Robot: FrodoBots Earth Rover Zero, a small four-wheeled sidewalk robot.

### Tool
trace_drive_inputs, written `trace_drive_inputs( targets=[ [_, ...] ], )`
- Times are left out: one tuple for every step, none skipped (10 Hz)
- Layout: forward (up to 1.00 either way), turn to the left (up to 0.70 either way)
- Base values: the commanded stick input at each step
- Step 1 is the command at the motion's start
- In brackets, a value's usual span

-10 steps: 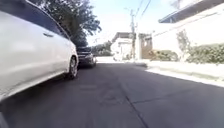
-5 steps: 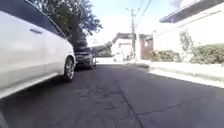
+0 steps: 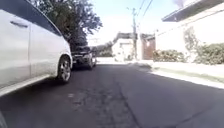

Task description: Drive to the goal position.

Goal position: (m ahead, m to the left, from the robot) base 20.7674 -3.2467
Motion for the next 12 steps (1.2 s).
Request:
trace_drive_inputs(
  targets=[
    [0.7, 0.0],
    [0.7, 0.0],
    [0.7, 0.0],
    [0.7, 0.0],
    [0.7, 0.0],
    [0.7, 0.0],
    [0.7, 0.0],
    [0.7, 0.0],
    [0.7, 0.0],
    [0.7, 0.0],
    [0.7, 0.0],
    [0.7, 0.0]
  ],
)
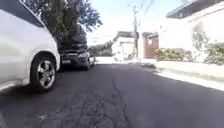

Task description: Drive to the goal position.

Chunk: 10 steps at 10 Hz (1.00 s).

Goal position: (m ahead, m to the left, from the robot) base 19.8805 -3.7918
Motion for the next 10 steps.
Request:
trace_drive_inputs(
  targets=[
    [0.7, 0.0],
    [0.7, 0.0],
    [0.7, 0.02],
    [0.7, 0.12],
    [0.7, 0.31],
    [0.7, 0.22],
    [0.7, 0.06],
    [0.7, 0.01],
    [0.7, 0.0],
    [0.7, 0.0]
  ],
)
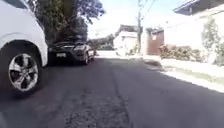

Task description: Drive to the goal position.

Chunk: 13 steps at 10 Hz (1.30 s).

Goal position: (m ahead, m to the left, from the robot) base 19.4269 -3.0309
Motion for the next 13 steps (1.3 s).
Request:
trace_drive_inputs(
  targets=[
    [0.7, 0.0],
    [0.7, 0.0],
    [0.7, 0.0],
    [0.7, 0.0],
    [0.7, 0.0],
    [0.7, 0.0],
    [0.7, 0.0],
    [0.7, 0.0],
    [0.7, 0.0],
    [0.7, 0.0],
    [0.7, 0.0],
    [0.7, 0.0],
    [0.7, 0.0]
  ],
)
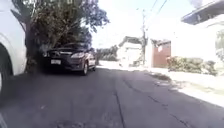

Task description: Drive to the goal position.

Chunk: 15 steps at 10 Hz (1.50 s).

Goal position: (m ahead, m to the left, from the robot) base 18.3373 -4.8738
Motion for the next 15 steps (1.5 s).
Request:
trace_drive_inputs(
  targets=[
    [0.7, 0.0],
    [0.7, 0.0],
    [0.7, 0.0],
    [0.7, 0.0],
    [0.7, 0.0],
    [0.7, 0.0],
    [0.7, 0.0],
    [0.7, 0.0],
    [0.7, 0.0],
    [0.7, 0.0],
    [0.7, 0.0],
    [0.7, 0.0],
    [0.7, 0.0],
    [0.7, 0.0],
    [0.7, 0.0]
  ],
)
